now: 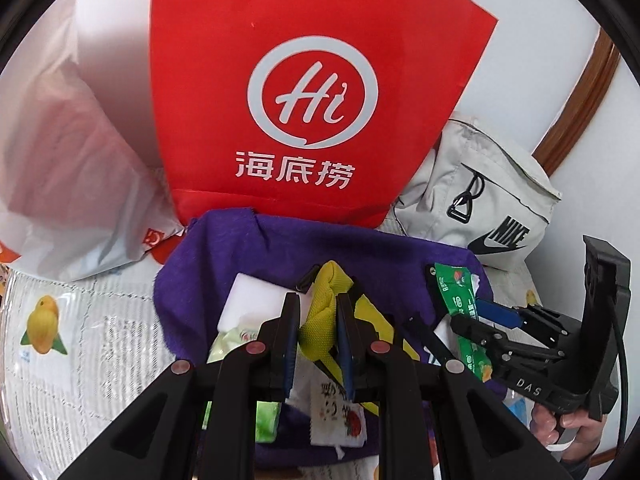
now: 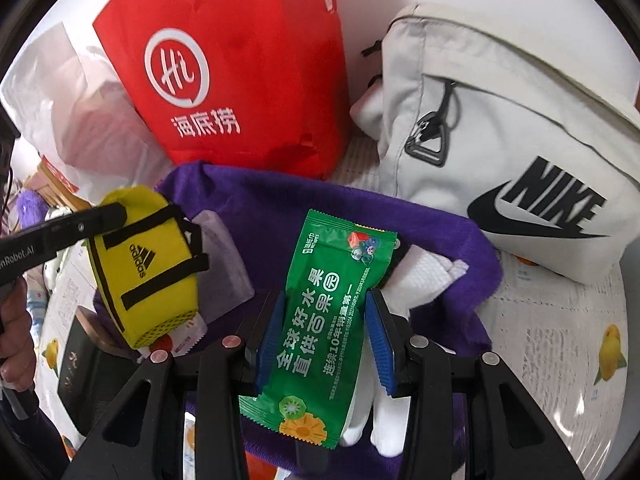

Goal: Organize soft objects

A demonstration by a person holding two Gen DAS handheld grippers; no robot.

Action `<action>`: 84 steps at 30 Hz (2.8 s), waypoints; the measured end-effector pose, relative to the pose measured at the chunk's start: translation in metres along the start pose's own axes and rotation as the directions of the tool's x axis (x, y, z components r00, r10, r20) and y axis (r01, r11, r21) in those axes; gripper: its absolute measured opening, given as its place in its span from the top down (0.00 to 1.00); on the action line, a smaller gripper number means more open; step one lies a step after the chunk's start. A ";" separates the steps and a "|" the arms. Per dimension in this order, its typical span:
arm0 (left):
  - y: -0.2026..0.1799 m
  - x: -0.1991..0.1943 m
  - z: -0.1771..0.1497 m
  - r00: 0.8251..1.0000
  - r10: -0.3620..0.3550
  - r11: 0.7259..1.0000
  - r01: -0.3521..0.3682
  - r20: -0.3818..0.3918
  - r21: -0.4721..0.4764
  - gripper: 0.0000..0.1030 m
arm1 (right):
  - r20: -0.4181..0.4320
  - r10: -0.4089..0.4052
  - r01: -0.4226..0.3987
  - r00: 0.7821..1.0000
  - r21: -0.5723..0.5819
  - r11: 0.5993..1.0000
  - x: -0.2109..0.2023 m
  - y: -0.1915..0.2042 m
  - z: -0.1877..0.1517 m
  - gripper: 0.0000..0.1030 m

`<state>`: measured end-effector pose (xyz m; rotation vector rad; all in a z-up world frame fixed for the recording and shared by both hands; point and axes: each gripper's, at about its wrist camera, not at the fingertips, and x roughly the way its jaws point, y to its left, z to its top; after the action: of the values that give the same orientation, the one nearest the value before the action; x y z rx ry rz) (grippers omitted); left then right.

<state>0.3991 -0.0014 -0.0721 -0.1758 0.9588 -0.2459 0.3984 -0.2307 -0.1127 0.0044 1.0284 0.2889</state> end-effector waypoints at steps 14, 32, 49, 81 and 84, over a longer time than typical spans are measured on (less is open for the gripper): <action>-0.006 0.027 0.002 0.998 0.030 1.000 -0.029 -0.052 0.005 0.79 | -0.045 -0.005 0.004 0.999 -0.011 1.000 0.021 -0.004 0.003 0.57; -0.016 -0.028 -0.015 0.994 0.107 0.993 -0.106 -0.024 0.053 0.40 | -0.014 0.008 -0.008 1.000 0.012 1.000 -0.014 0.013 -0.009 0.45; -0.030 -0.117 -0.099 0.986 0.165 0.986 -0.165 0.017 0.031 0.07 | 0.096 -0.058 0.050 0.994 0.080 0.995 -0.104 0.034 -0.087 0.10; -0.082 -0.263 -0.273 0.956 0.239 0.965 -0.253 0.167 0.064 0.03 | 0.258 -0.150 0.117 0.954 0.136 0.984 -0.261 0.075 -0.275 0.01; -0.086 -0.271 -0.277 0.952 0.243 0.964 -0.259 0.187 0.067 0.03 | 0.278 -0.160 0.127 0.947 0.132 0.983 -0.271 0.078 -0.283 0.01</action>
<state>0.0101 -0.0179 0.0064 0.0096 0.7819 -0.0378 0.0107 -0.2576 -0.0203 0.0719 0.7489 0.0923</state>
